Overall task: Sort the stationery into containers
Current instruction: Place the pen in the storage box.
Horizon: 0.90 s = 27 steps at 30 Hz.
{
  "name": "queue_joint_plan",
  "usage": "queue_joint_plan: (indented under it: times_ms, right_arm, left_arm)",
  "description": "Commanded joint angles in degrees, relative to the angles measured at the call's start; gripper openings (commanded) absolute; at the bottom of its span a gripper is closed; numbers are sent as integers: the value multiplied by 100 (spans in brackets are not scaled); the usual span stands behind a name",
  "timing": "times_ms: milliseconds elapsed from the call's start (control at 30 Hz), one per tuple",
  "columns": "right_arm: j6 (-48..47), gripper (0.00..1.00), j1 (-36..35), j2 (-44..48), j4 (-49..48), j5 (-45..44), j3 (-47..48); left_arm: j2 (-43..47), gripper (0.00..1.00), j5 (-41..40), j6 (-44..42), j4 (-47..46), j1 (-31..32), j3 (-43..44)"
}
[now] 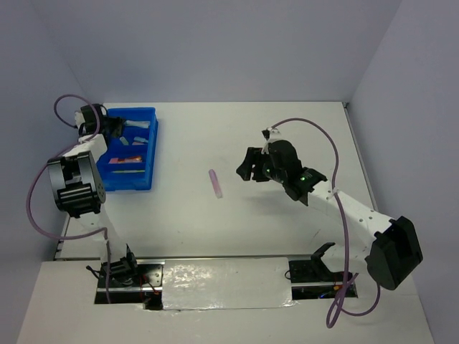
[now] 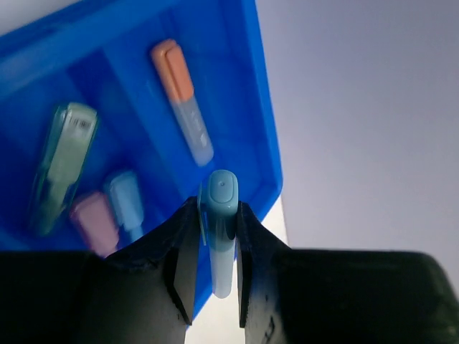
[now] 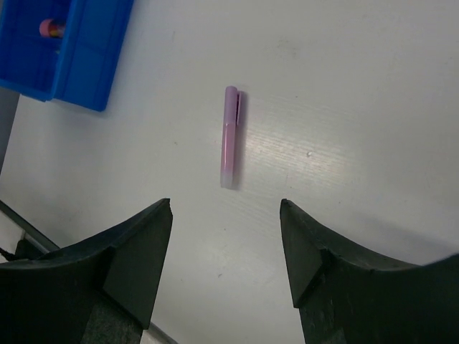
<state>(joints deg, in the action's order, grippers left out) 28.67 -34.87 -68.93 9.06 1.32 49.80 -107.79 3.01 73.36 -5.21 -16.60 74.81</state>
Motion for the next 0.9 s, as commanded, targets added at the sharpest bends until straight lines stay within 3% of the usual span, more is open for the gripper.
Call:
queue_joint_plan:
  times_ms: [0, 233, 467, 667, 767, 867]
  right_arm:
    - [-115, 69, -28, -155, -62, 316, -76]
    - [-186, 69, -37, -516, -89, 562, -41]
    - [-318, 69, -28, -885, -19, 641, 310]
    - [-370, 69, -55, -1210, -36, 703, 644]
    - [-641, 69, -212, -1719, 304, 660, 1144]
    - [-967, 69, -599, -2937, 1208, -122, 2581]
  left_arm:
    - [-329, 7, -107, 468, -777, -159, 587]
    - [-963, 20, -151, 425, -613, -203, 1351]
    - [-1113, 57, -107, 354, -655, -203, 1353]
    - [-929, 69, 33, 337, -656, -203, 1203]
    - [-614, 76, 165, 319, -727, -203, 1133]
    - [-70, 88, 331, -83, -439, -142, 1298]
